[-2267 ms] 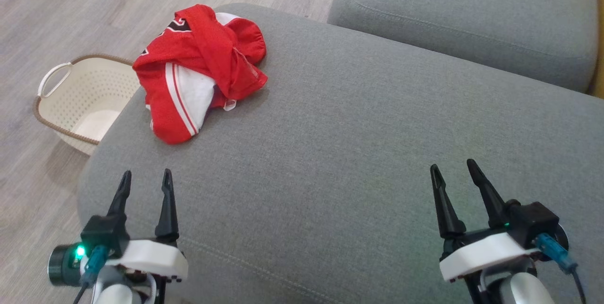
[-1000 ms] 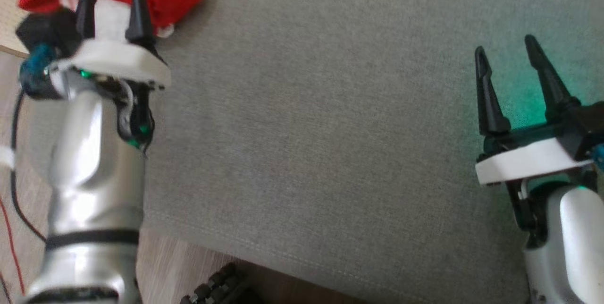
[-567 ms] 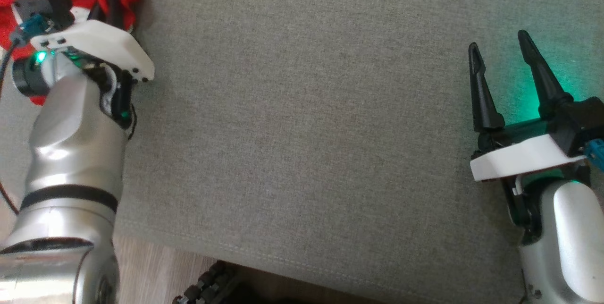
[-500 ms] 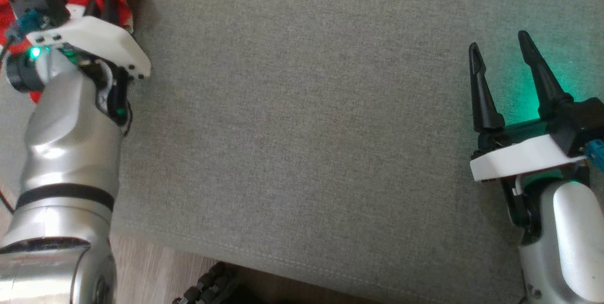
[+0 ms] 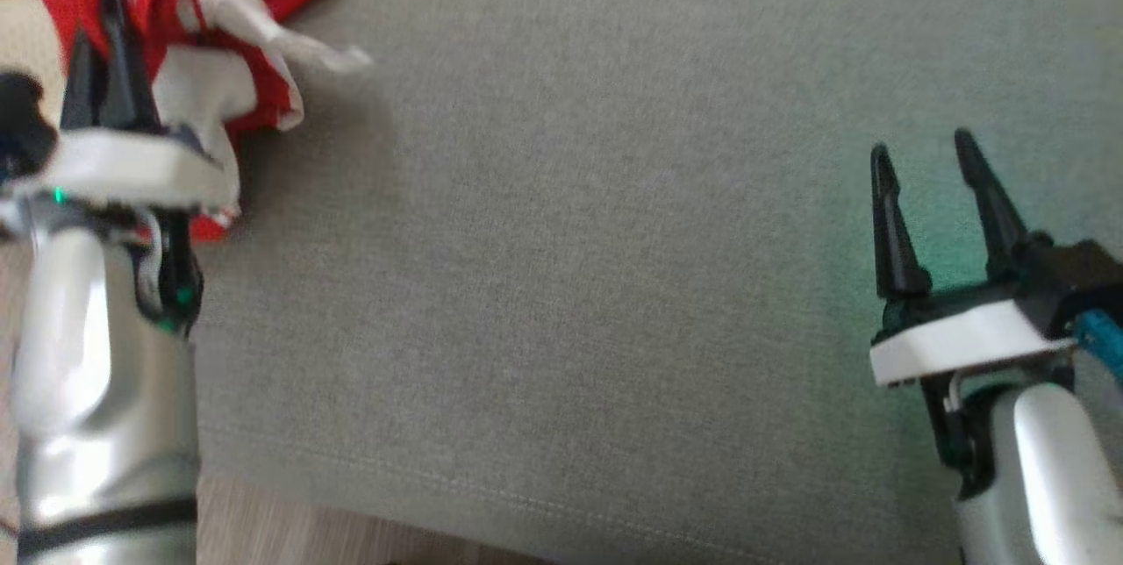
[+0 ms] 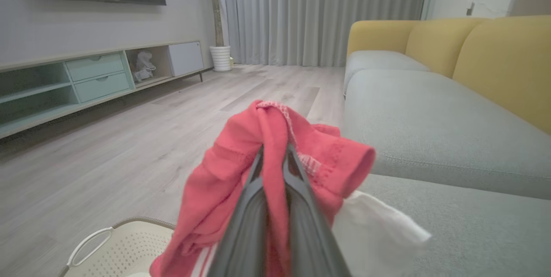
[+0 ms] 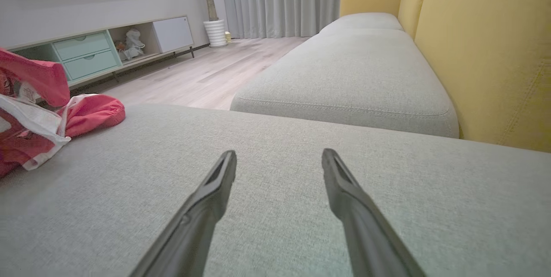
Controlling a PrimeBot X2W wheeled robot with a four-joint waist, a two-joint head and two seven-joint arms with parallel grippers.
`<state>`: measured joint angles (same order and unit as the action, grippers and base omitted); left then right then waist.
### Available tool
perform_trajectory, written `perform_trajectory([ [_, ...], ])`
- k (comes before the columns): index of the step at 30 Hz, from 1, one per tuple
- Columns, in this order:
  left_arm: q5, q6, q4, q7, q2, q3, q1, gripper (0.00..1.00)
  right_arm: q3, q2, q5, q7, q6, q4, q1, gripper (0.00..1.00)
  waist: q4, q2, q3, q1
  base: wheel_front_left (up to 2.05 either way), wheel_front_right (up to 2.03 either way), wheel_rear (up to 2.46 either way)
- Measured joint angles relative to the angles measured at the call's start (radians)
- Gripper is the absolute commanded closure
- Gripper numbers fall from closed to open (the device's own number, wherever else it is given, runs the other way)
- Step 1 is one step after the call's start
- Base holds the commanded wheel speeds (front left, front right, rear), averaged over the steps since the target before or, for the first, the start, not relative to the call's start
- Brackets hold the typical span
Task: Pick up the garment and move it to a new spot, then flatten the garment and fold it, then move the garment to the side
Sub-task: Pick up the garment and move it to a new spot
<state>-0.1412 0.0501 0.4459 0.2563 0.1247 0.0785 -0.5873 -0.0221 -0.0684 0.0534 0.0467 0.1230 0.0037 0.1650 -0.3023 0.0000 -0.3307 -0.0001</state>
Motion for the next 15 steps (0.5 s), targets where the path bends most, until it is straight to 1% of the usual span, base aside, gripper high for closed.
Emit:
perform_trajectory([
  [7,0.028,0.001,-0.221,0.0,-0.003,0.0,0.295,1.0,0.001,0.014,0.049,0.017,0.0,0.033,-0.091,0.0,0.035,0.0,0.135,0.0,0.0,0.0,0.0],
  [10,0.032,-0.016,-0.296,-0.001,-0.005,0.001,0.419,1.0,0.0,0.017,0.065,0.02,0.0,0.036,-0.125,0.0,0.055,0.0,0.18,-0.0001,0.0,0.0,0.0],
  [12,0.034,-0.026,-0.344,-0.024,-0.007,0.0,0.486,1.0,0.003,0.019,0.071,0.025,0.0,0.037,-0.14,0.0,0.068,0.0,0.204,-0.0001,0.0,0.0,0.0],
  [14,0.034,-0.034,-0.395,-0.043,-0.014,-0.003,0.543,1.0,0.007,0.02,0.079,0.025,0.0,0.036,-0.147,0.0,0.082,0.0,0.223,0.0,0.0,0.0,0.0],
  [15,0.034,-0.034,-0.395,-0.043,-0.014,-0.003,0.543,1.0,0.007,0.02,0.079,0.025,0.0,0.036,-0.147,0.0,0.082,0.0,0.223,0.0,0.0,0.0,0.0],
])
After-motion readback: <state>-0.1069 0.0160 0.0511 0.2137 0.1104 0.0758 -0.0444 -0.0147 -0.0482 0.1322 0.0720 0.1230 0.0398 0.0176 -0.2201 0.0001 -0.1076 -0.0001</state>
